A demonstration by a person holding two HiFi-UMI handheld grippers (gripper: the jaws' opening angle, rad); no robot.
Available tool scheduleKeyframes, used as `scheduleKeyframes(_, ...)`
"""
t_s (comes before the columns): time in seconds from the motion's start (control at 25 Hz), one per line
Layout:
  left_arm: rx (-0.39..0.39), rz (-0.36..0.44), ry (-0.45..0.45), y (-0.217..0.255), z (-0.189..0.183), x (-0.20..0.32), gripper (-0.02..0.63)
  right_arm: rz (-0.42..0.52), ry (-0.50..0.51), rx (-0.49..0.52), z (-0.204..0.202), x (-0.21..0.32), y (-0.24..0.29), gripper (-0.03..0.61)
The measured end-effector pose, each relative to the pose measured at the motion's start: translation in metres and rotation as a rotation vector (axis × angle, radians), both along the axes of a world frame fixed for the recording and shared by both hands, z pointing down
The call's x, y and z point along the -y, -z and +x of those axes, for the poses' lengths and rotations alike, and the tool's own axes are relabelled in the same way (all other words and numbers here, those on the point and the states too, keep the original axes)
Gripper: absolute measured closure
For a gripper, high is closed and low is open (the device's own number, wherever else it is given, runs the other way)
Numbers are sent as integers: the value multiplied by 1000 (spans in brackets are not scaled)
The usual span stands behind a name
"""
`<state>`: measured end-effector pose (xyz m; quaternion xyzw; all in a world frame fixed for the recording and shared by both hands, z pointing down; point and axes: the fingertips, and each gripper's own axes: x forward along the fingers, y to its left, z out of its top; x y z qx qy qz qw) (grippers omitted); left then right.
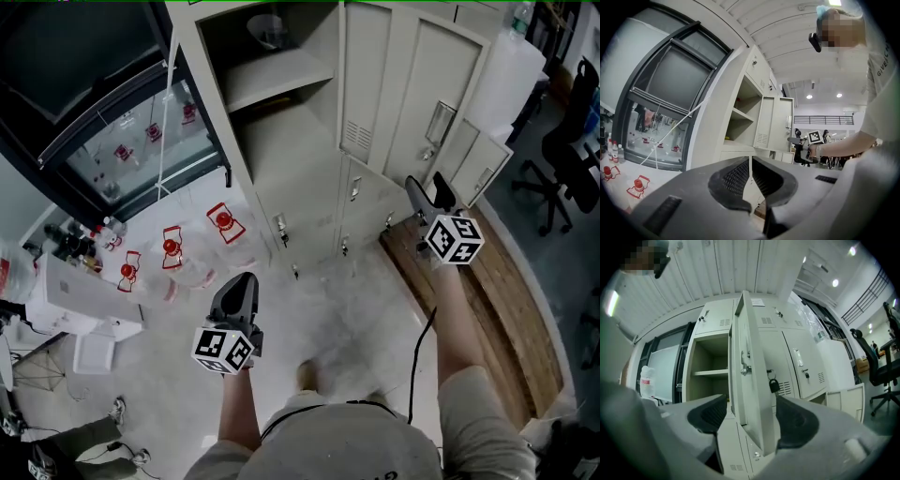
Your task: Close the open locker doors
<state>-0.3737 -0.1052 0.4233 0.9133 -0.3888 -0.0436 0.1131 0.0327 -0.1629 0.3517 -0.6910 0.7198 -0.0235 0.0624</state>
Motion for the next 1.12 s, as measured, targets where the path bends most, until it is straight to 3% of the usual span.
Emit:
scheduleKeyframes(0.32, -3, 2, -61, -2, -4, 28, 597, 30, -62, 5, -11, 0, 12, 264)
scheduleKeyframes(0.64, -21, 4, -118, -7, -4, 40, 597, 26, -57, -60, -41, -16, 14, 281)
scheduleKeyframes(0.88, -30, 14, -117, -3, -24, 50, 597, 49, -51, -102, -66, -29, 25, 356)
scheduleKeyframes(1.12, -51, 16, -91, 0, -42, 53, 597, 37, -9, -148, -95, -37, 26, 368)
